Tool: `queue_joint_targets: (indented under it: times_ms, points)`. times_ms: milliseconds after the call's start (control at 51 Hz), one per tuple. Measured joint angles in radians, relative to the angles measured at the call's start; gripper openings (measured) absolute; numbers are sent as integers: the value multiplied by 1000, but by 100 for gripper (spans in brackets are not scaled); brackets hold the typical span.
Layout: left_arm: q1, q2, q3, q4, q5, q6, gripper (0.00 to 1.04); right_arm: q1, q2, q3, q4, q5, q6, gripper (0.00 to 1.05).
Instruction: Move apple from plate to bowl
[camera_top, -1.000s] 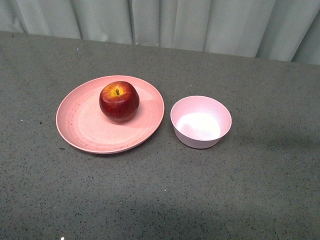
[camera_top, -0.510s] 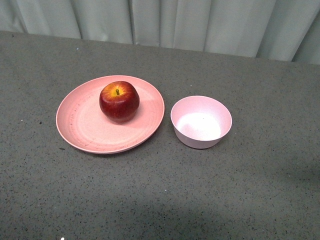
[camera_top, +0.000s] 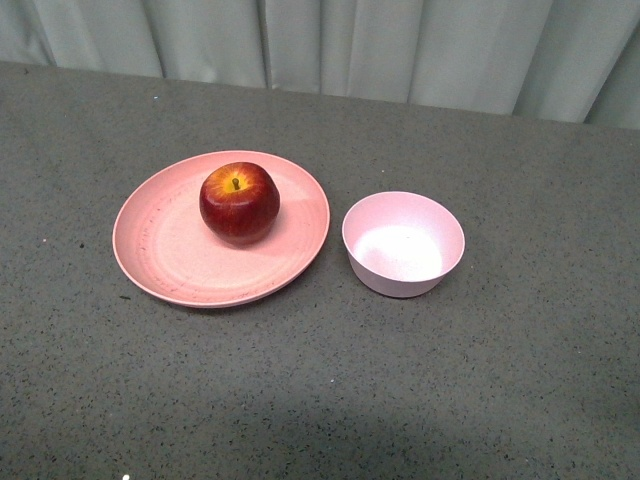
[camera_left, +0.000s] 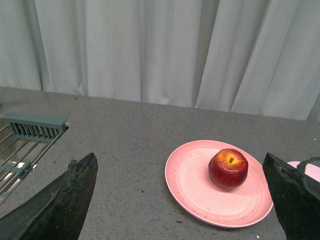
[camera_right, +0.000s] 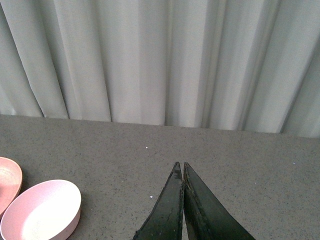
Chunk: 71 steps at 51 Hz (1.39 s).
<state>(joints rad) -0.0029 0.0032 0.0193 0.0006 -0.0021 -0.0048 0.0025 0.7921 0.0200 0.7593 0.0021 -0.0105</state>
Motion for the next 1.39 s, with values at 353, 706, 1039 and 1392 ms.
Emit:
queue_joint_targets:
  times_ms: [353, 706, 1039, 1392]
  points:
    - [0, 0, 0, 0, 0, 0, 98, 0, -232, -14, -209, 0, 0, 1]
    - [0, 0, 0, 0, 0, 0, 98, 0, -404, -14, -370, 0, 0, 1]
    - [0, 0, 0, 0, 0, 0, 98, 0, -546, -14, -509, -1, 0, 1]
    - [0, 0, 0, 0, 0, 0, 98, 0, -782, -14, -753, -3, 0, 1]
